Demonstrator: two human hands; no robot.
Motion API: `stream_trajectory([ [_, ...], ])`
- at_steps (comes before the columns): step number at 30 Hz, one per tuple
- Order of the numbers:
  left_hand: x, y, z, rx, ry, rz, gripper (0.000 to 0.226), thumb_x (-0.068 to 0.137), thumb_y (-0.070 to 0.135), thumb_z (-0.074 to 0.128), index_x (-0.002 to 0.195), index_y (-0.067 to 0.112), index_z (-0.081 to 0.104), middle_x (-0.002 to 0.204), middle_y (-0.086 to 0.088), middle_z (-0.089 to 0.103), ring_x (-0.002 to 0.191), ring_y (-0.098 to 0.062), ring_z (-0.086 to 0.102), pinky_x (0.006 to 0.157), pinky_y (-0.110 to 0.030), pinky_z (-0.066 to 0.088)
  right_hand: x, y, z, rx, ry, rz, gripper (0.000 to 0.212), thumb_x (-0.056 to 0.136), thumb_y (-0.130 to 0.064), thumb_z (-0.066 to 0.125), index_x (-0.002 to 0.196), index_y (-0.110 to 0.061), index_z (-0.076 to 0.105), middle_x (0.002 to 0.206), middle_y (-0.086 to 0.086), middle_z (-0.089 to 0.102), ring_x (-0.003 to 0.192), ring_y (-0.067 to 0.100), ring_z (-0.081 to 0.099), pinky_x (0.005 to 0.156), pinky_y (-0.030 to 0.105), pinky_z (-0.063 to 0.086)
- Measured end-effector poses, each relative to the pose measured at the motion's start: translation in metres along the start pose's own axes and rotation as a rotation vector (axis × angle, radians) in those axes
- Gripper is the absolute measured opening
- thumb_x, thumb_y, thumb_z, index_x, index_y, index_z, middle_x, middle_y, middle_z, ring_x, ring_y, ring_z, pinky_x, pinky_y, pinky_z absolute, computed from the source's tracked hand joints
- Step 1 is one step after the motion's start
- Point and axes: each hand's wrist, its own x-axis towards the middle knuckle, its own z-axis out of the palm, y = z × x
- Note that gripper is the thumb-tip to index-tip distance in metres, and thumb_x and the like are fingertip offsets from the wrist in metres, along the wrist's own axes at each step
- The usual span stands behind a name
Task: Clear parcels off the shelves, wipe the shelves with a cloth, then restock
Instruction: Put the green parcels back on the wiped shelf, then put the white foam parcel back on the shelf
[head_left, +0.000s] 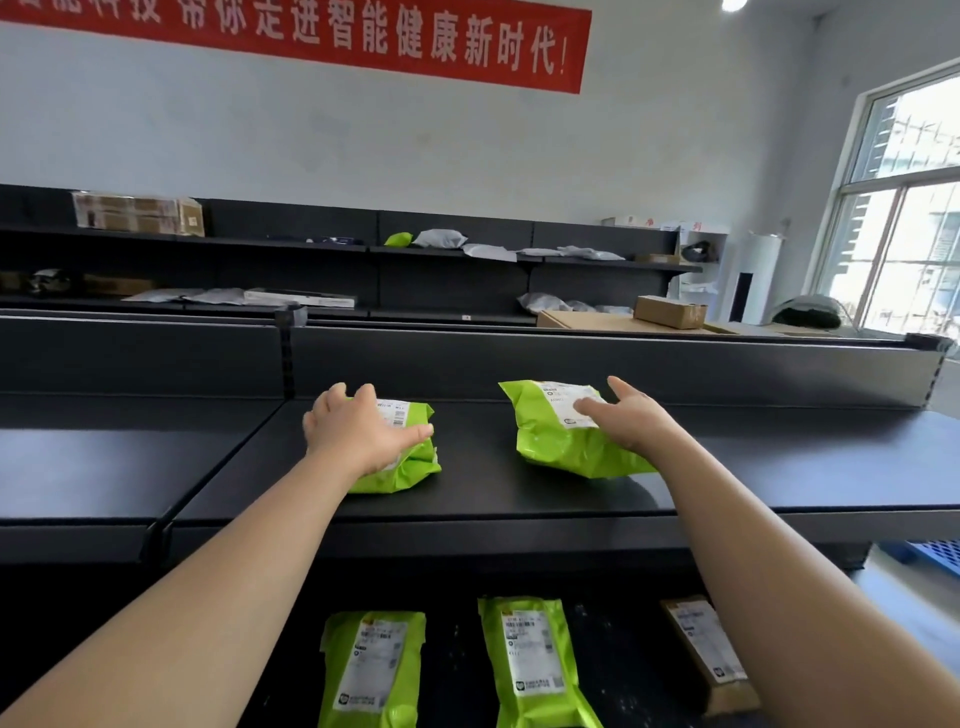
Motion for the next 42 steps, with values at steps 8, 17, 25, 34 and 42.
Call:
stream_trajectory([
  [8, -0.045, 0.062, 0.002, -0.347, 0.067, 0.34, 0.056, 0.087, 0.046, 0.06, 0.135, 0.019, 0.05, 0.134, -0.003, 0.054, 0.124, -0.024, 0.049, 0.102, -0.039, 0.041, -0.048, 0.024, -0.026, -0.046, 0.124, -0.051, 0.077, 0.083, -0.054, 0.058, 0.149, -0.029, 0.028, 0.146, -0.001, 0.044, 0.133, 0.021, 0.041, 0.105, 0.04, 0.04],
  [17, -0.109, 0.152, 0.038, -0.567, -0.118, 0.591, 0.042, 0.088, 0.037, 0.064, 0.124, 0.016, 0.06, 0.111, 0.004, 0.066, 0.099, -0.014, 0.061, 0.088, -0.029, 0.048, -0.132, 0.09, -0.072, -0.102, 0.22, 0.045, 0.062, 0.084, -0.055, 0.059, 0.139, -0.028, 0.047, 0.136, 0.002, 0.053, 0.116, 0.018, 0.055, 0.096, 0.033, 0.044],
  [25, -0.191, 0.234, 0.092, -0.634, -0.318, 0.744, 0.037, 0.086, 0.039, 0.065, 0.116, 0.018, 0.065, 0.091, 0.01, 0.066, 0.078, -0.009, 0.06, 0.078, -0.023, 0.047, -0.207, 0.168, -0.13, -0.193, 0.308, 0.196, 0.055, 0.087, -0.05, 0.058, 0.135, -0.023, 0.053, 0.133, 0.002, 0.057, 0.118, 0.018, 0.055, 0.096, 0.03, 0.042],
  [34, -0.306, 0.345, 0.152, -0.634, -0.567, 0.906, 0.041, 0.088, 0.041, 0.062, 0.121, 0.017, 0.062, 0.098, 0.01, 0.064, 0.089, -0.011, 0.061, 0.085, -0.026, 0.048, -0.295, 0.29, -0.213, -0.181, 0.404, 0.444, 0.05, 0.086, -0.043, 0.061, 0.129, -0.018, 0.059, 0.125, 0.003, 0.063, 0.112, 0.018, 0.059, 0.094, 0.028, 0.045],
  [42, -0.422, 0.447, 0.199, -0.666, -0.71, 0.991, 0.041, 0.088, 0.039, 0.062, 0.121, 0.014, 0.063, 0.093, 0.011, 0.061, 0.083, -0.007, 0.058, 0.078, -0.02, 0.043, -0.376, 0.409, -0.291, -0.163, 0.494, 0.658, 0.049, 0.086, -0.045, 0.063, 0.127, -0.018, 0.061, 0.121, 0.003, 0.066, 0.11, 0.018, 0.061, 0.093, 0.027, 0.045],
])
